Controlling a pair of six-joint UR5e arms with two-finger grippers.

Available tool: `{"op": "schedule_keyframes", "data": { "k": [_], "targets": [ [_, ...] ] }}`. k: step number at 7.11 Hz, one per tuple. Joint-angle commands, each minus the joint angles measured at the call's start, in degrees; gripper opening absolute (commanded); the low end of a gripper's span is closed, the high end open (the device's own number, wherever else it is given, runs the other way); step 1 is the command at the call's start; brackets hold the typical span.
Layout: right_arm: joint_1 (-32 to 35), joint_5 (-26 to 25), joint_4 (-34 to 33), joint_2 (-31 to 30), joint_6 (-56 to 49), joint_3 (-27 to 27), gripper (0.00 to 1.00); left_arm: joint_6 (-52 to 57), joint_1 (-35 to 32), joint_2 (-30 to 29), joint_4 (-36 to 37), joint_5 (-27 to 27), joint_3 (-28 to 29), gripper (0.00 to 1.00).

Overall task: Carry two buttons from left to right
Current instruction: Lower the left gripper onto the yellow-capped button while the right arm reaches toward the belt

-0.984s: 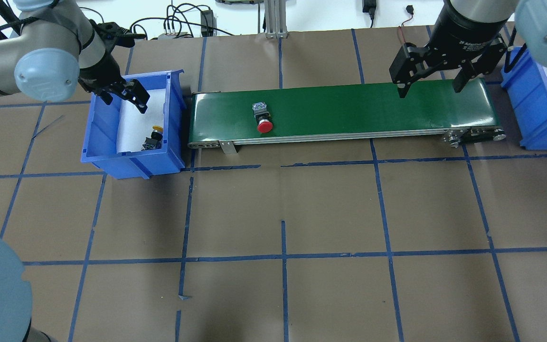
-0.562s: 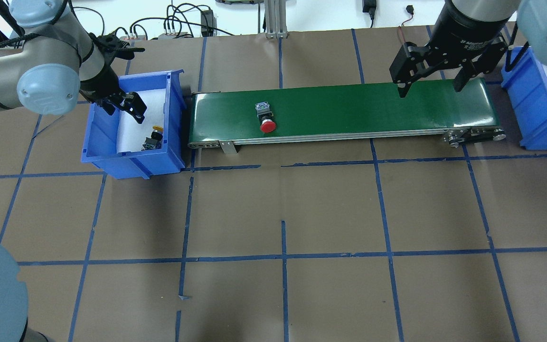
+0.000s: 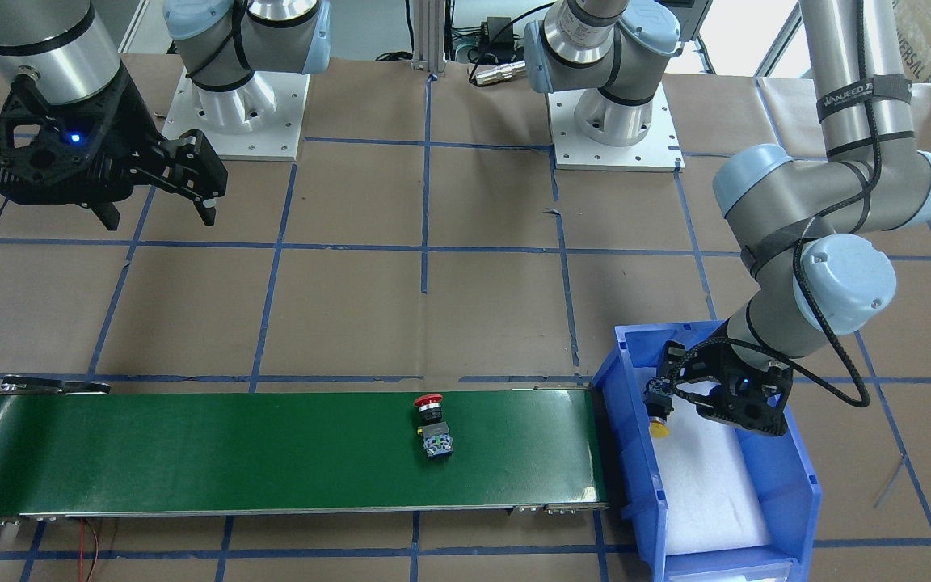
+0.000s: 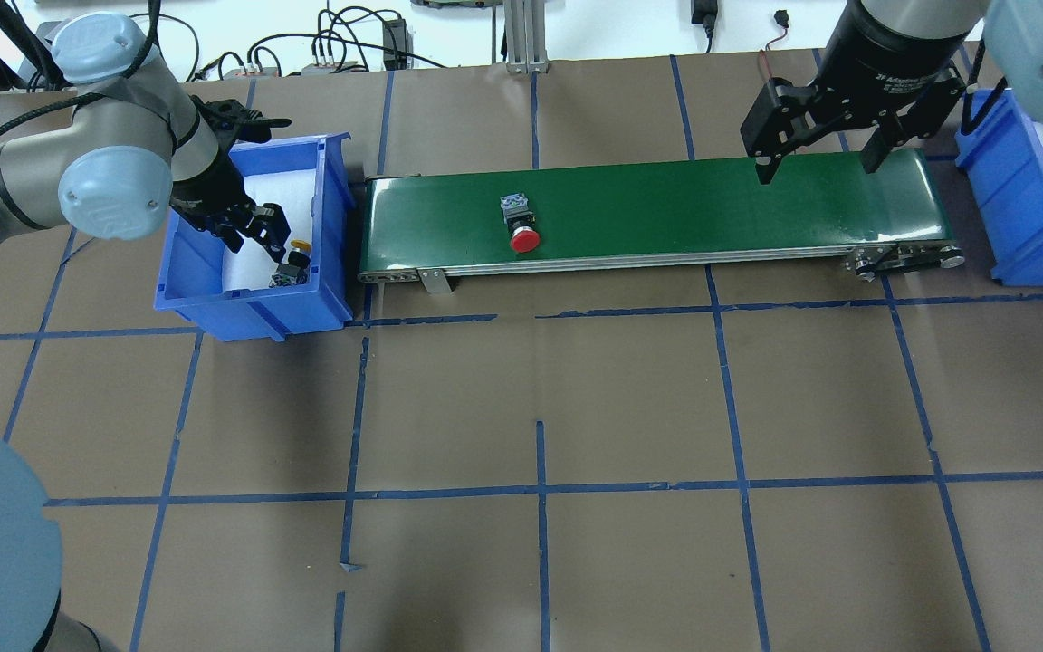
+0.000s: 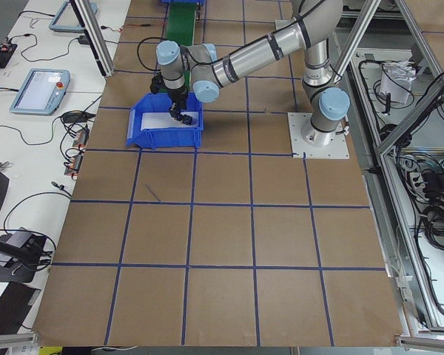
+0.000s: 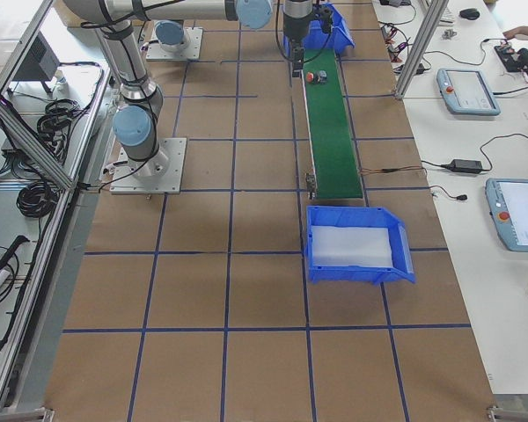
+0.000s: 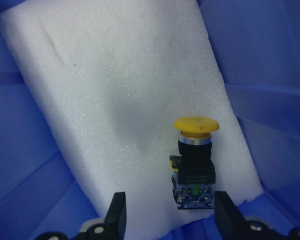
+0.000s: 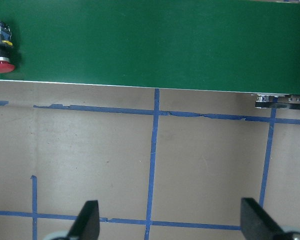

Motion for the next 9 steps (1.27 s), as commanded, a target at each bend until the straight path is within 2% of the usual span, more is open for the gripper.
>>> {"op": "schedule_keyframes", "data": {
  "k": [1,5,7,9],
  "targets": [
    [0.0,-0.1,0.1,0.0,0.0,0.3,1.00,-0.3,-0.3,-1.6,0.3,-0.3,-0.4,0.67],
    [0.3,-0.3,0.3,0.1,0.0,0.2,1.00,-0.4,-0.3,-2.9,0.5,-0.3,0.0,0.65],
    [3.2,0.0,-0.7,1.8,1.0,0.3,1.00,-0.5,-0.4,-3.9,0.6,-0.3,0.1,0.65],
    [7.9,0.2,-5.2,5.4,9.6,0.1,1.00,-0.7,-0.4,-4.1,0.8,-0.2,0.1,0.65]
  ]
}}
